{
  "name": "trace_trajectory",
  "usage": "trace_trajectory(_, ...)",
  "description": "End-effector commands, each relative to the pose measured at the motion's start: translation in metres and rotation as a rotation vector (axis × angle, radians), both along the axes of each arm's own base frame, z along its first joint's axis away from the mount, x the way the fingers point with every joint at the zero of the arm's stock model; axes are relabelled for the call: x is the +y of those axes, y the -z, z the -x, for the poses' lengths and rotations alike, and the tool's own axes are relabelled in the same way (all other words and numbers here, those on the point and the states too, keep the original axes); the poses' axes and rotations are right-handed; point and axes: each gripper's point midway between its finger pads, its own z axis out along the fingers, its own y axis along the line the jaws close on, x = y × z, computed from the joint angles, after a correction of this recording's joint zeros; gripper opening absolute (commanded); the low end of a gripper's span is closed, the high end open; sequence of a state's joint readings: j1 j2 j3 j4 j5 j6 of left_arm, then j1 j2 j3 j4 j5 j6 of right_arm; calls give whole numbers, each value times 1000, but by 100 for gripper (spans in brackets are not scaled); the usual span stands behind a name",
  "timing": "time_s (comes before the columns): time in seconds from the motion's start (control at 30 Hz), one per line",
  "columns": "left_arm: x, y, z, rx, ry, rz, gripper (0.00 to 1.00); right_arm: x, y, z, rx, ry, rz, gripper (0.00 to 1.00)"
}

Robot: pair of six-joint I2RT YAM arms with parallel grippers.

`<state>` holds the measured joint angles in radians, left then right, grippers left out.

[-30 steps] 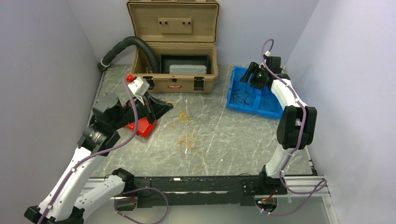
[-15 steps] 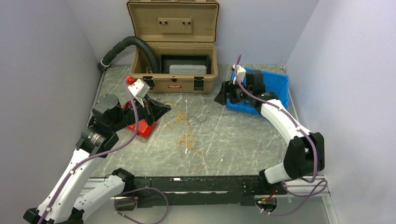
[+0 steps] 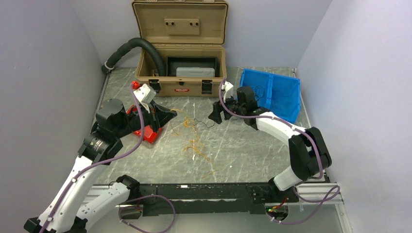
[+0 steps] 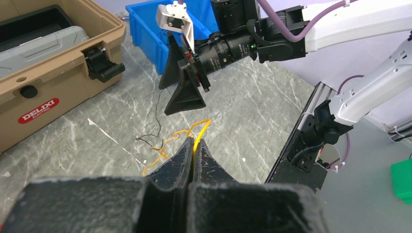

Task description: Untangle the cables

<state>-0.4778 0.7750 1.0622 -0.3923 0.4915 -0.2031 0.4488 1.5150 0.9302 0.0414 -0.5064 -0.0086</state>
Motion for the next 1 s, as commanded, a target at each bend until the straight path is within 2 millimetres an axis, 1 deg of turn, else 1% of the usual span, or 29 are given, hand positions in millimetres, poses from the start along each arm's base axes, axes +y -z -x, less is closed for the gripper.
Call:
trace_trajectory(0.0, 1, -6, 5, -31, 16, -7, 0, 25, -11, -20, -181, -58, -15, 81)
trace_trajectory(0.2, 2, -5, 6, -37, 20, -24, 0, 57, 9, -12, -194, -156, -1, 81)
trace_trajectory(0.27, 2, -5, 6, -39, 23, -30, 0, 65, 16, -10, -187, -174, -1, 80)
trace_trajectory(0.3, 2, -5, 6, -38, 24, -34, 0, 68, 19, -11, -181, -176, -1, 80)
trace_trajectory(0.47, 4, -8, 7, -49, 14, -38, 0, 82, 46, -11, -122, -198, 25, 79)
trace_trajectory(0.53, 6, -9, 7, -54, 8, -39, 0, 85, 59, -12, -100, -190, 41, 75)
trace_trajectory(0.6, 6, -10, 7, -58, 5, -38, 0, 86, 64, -15, -92, -173, 44, 67)
trace_trajectory(0.67, 7, -10, 7, -60, 0, -40, 0, 86, 67, -14, -83, -168, 38, 43)
trace_trajectory(0.73, 9, -10, 6, -63, -13, -46, 0, 84, 65, -14, -79, -153, 28, 12)
trace_trajectory(0.77, 11, -9, 5, -64, -26, -50, 0, 82, 62, -13, -84, -147, 25, 1)
trace_trajectory(0.83, 19, -8, -2, -67, -87, -61, 0, 76, 56, -11, -92, -116, 14, 0)
trace_trajectory(0.87, 27, -6, -7, -60, -148, -70, 0, 73, 50, -11, -99, -98, 4, 0)
trace_trajectory(0.97, 58, -3, -23, -55, -357, -75, 0, 54, 46, -17, -43, -4, 2, 0)
